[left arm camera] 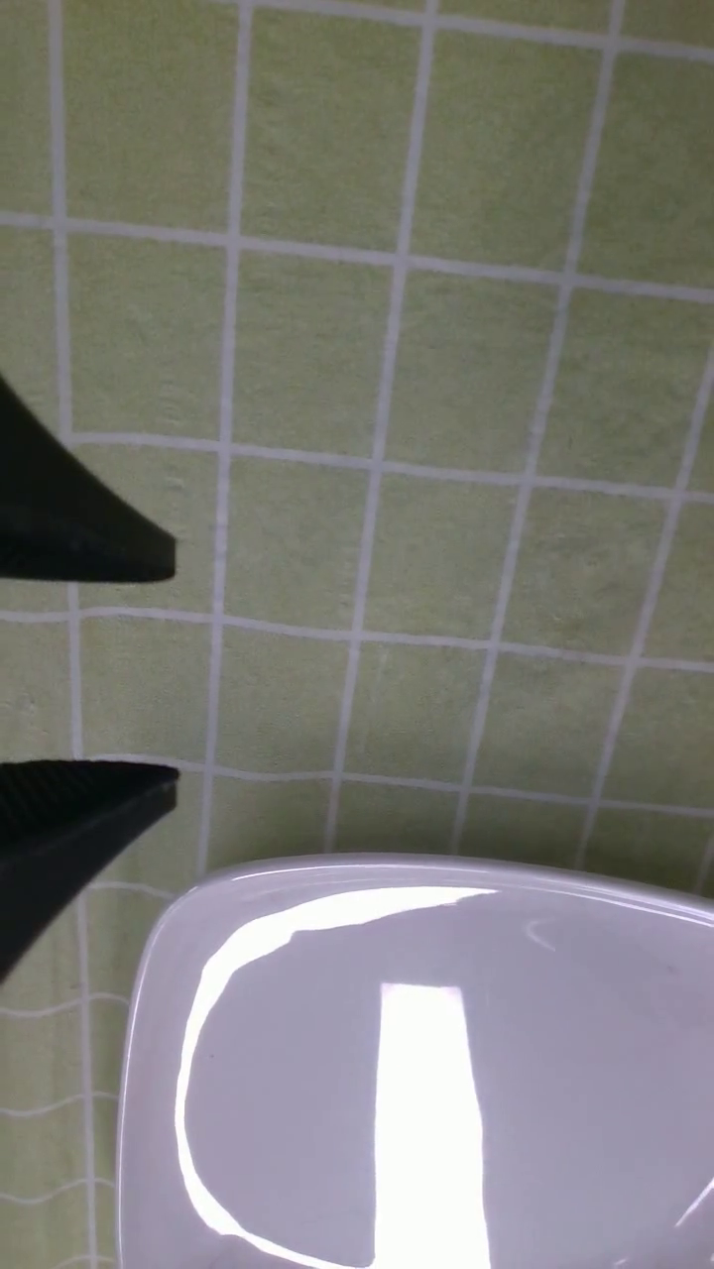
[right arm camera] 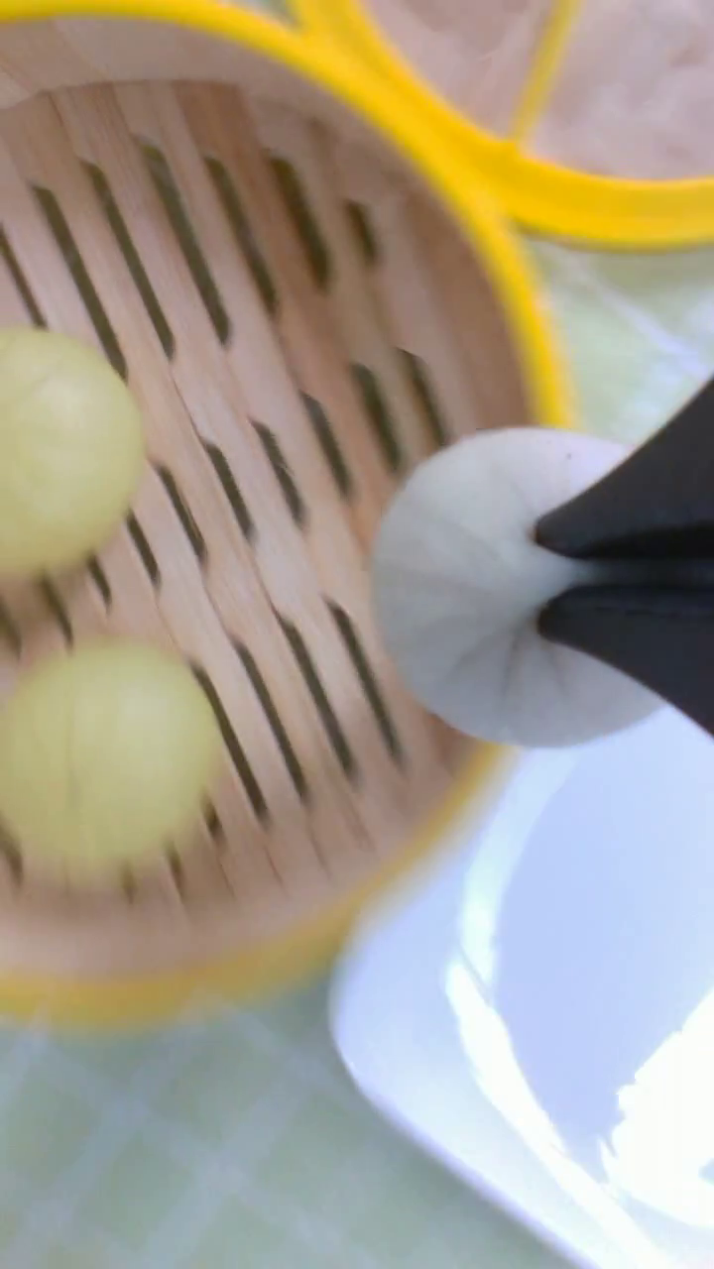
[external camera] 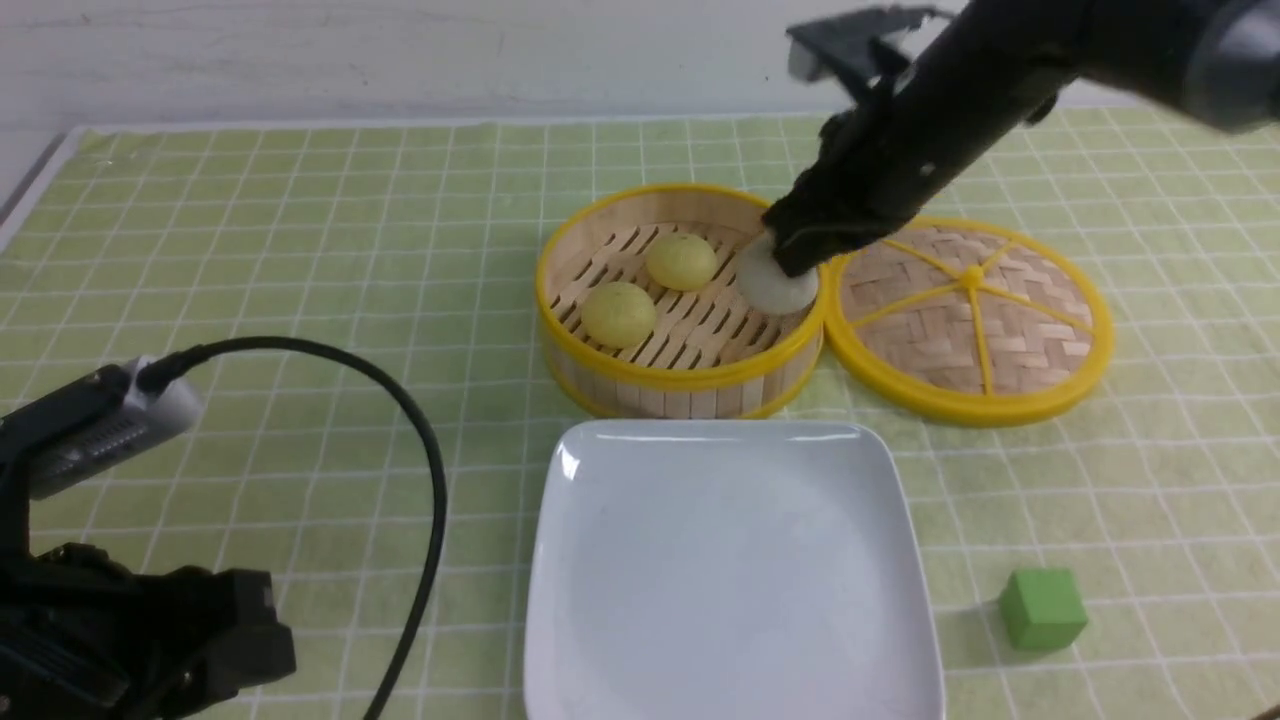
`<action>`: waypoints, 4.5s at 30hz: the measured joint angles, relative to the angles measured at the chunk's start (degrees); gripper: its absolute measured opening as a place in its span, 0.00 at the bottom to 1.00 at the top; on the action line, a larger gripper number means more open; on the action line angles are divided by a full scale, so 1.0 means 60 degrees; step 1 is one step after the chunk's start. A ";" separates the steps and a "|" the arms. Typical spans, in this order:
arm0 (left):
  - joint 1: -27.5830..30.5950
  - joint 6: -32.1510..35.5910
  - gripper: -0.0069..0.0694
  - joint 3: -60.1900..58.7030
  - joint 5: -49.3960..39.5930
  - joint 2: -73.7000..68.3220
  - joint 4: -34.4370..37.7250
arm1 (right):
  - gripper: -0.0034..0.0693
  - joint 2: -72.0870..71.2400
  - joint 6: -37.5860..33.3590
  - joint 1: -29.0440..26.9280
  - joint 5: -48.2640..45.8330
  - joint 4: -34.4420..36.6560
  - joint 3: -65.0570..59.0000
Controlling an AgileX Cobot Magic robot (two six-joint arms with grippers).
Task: Put the steamed buns into the plate on the green tablecloth.
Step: 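Move the steamed bun from the bamboo steamer onto the white plate with the right gripper, then reach into the bamboo steamer and grasp a bun with the left gripper, then carry the bun from the bamboo steamer to the plate with the left gripper, then reach into the bamboo steamer and grasp a bun with the left gripper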
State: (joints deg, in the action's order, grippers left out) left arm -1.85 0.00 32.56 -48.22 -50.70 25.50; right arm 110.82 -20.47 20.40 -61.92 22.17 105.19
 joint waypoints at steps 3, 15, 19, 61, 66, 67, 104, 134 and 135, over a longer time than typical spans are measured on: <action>0.0000 0.0000 0.46 0.0000 0.0000 0.0000 0.0000 | 0.07 -0.1444 0.0173 0.0035 -0.0700 0.0438 -0.1555; 0.0000 0.0000 0.46 0.0008 0.0103 0.0000 -0.0009 | 0.38 -0.1328 -0.0063 0.0886 0.4788 0.1622 -0.7157; 0.0000 0.0000 0.46 0.0008 0.0042 0.0000 -0.0009 | 0.66 -0.1781 0.0027 0.0514 0.3753 0.1609 -0.6619; -0.3530 -0.1364 0.60 1.6235 -0.3159 -1.4111 -0.2779 | 0.05 -0.9876 0.1543 -0.1034 0.1243 -0.0977 -1.0932; -0.3530 -0.1381 0.26 1.6279 -0.3492 -1.4345 -0.2800 | 0.05 -0.9876 0.1565 -0.1034 0.1262 -0.1007 -1.0940; -0.3538 -0.1381 0.20 1.6314 -0.3590 -1.4345 -0.2800 | 0.05 -0.9876 0.1565 -0.1034 0.1265 -0.1007 -1.0939; -0.5033 -0.2761 0.41 1.2421 -0.2194 -1.0699 -0.4251 | 0.10 -0.9876 0.1677 -0.1034 0.1276 -0.1033 -1.0942; -0.3444 -0.2499 0.64 2.0726 -0.3513 -1.7128 -0.1568 | 0.16 -0.9876 0.1677 -0.1034 0.1492 -0.0936 -1.0950; -0.3476 -0.2415 0.49 2.0732 -0.3596 -1.7140 -0.1542 | 0.16 -0.9876 0.1677 -0.1034 0.1492 -0.0936 -1.0950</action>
State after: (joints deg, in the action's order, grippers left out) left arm -22.71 -14.49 156.95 -69.79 -153.54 16.25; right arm 51.57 -10.41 14.19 -52.97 16.56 39.49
